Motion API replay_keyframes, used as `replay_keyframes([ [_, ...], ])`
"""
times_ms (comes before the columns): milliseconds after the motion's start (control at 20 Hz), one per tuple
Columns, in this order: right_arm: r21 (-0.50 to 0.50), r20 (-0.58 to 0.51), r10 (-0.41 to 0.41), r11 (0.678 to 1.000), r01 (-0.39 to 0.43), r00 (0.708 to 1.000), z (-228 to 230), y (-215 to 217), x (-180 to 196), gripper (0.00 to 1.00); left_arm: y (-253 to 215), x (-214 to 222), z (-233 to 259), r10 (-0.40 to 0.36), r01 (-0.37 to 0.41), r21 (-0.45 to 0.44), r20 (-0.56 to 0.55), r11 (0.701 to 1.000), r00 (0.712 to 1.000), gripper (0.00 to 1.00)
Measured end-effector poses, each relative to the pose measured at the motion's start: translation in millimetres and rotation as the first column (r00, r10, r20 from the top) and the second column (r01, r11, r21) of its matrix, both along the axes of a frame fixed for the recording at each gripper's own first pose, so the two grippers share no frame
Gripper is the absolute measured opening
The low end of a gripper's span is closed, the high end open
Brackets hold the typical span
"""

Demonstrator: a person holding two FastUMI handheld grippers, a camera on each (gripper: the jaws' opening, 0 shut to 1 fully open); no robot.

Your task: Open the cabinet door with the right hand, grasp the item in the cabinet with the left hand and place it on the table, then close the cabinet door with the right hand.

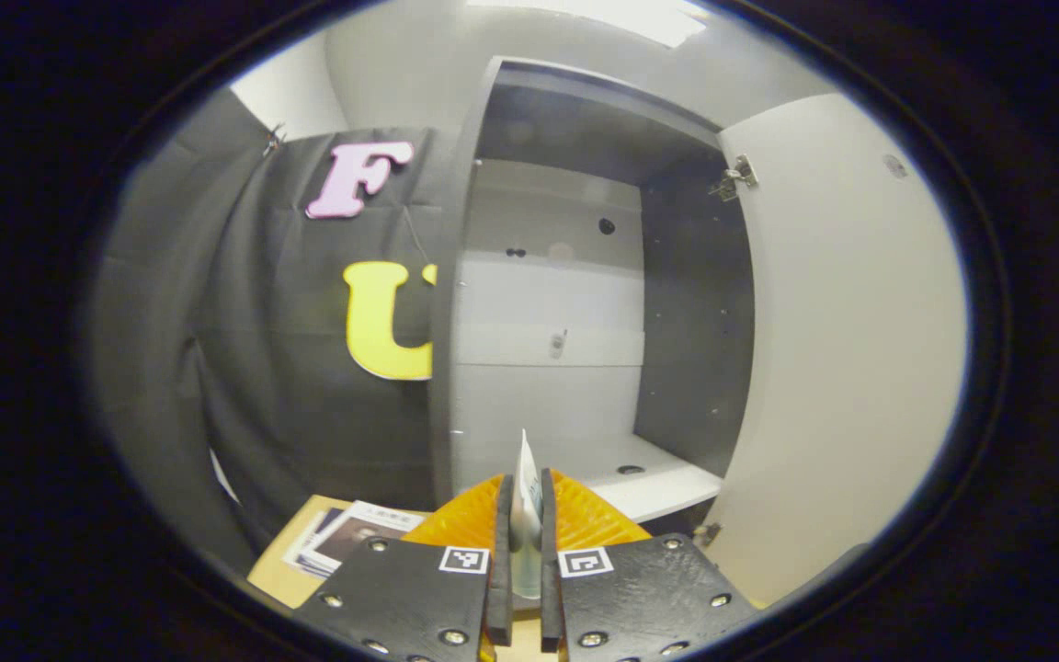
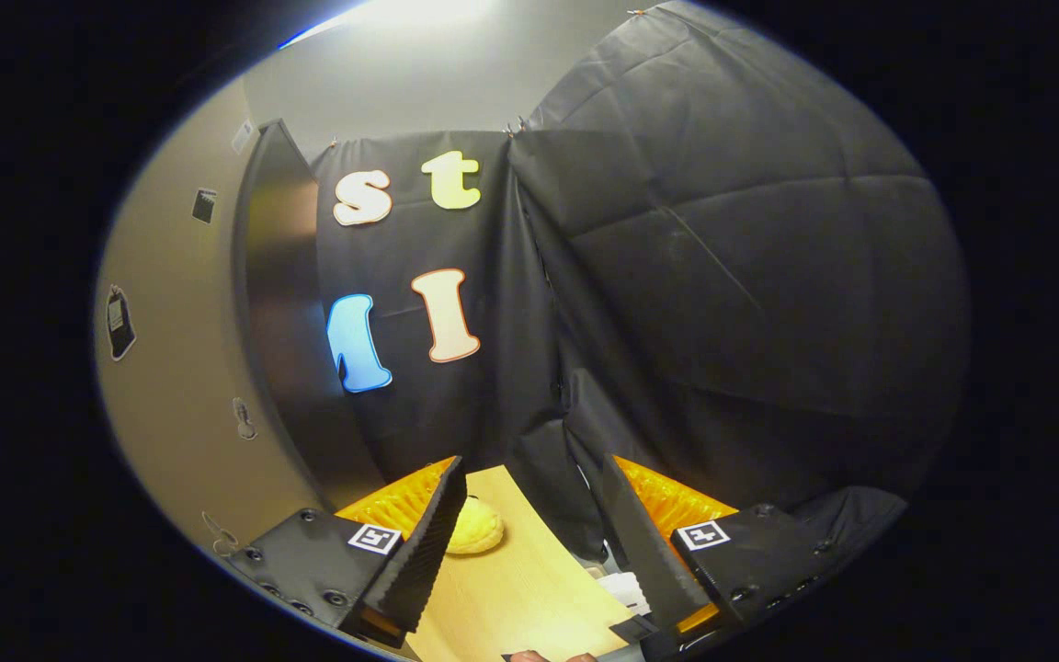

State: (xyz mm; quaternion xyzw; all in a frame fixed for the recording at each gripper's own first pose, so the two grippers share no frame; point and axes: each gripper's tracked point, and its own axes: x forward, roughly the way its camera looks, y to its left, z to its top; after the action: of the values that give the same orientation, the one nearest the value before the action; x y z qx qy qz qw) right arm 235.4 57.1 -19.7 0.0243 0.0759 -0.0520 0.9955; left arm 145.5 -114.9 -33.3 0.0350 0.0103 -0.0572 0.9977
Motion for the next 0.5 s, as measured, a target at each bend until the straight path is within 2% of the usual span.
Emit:
replay_keyframes([
  [50,0.009,0.004,0.004,1.0,-0.004,1.0,-0.6,2.3,-3.2,0.86,11.9,-17.2,-3.5,0.018,-0.018,0.03,0.0,0.999,1.0,0.17],
  [100,0.023,0.004,0.014,1.0,-0.014,1.0,-1.4,6.5,-5.7,0.93,19.8,-35.5,-9.1,0.035,-0.035,0.047,0.006,0.998,0.999,0.09],
  [150,0.035,0.0,0.024,0.999,-0.024,1.0,-2.8,10.8,-7.2,0.93,31.1,-48.8,-17.3,0.053,-0.053,0.055,0.003,0.997,0.999,0.09],
  [200,0.045,-0.002,0.042,0.998,-0.042,0.999,-3.9,16.0,-9.9,0.86,40.8,-61.3,-24.1,0.073,-0.072,0.061,-0.008,0.996,0.997,0.09],
  [300,0.07,-0.001,0.121,0.99,-0.121,0.993,-2.3,35.5,-17.2,0.87,60.4,-84.4,-40.3,0.112,-0.11,0.053,-0.026,0.992,0.993,0.09],
  [350,0.072,0.019,0.138,0.988,-0.139,0.99,4.3,35.9,-21.6,0.93,67.0,-94.2,-49.8,0.124,-0.123,0.038,-0.037,0.992,0.992,0.09],
  [500,0.074,0.054,0.127,0.989,-0.131,0.99,14.6,26.8,-31.8,0.93,86.3,-115.0,-86.2,0.157,-0.159,-0.022,-0.076,0.987,0.985,0.1],
])
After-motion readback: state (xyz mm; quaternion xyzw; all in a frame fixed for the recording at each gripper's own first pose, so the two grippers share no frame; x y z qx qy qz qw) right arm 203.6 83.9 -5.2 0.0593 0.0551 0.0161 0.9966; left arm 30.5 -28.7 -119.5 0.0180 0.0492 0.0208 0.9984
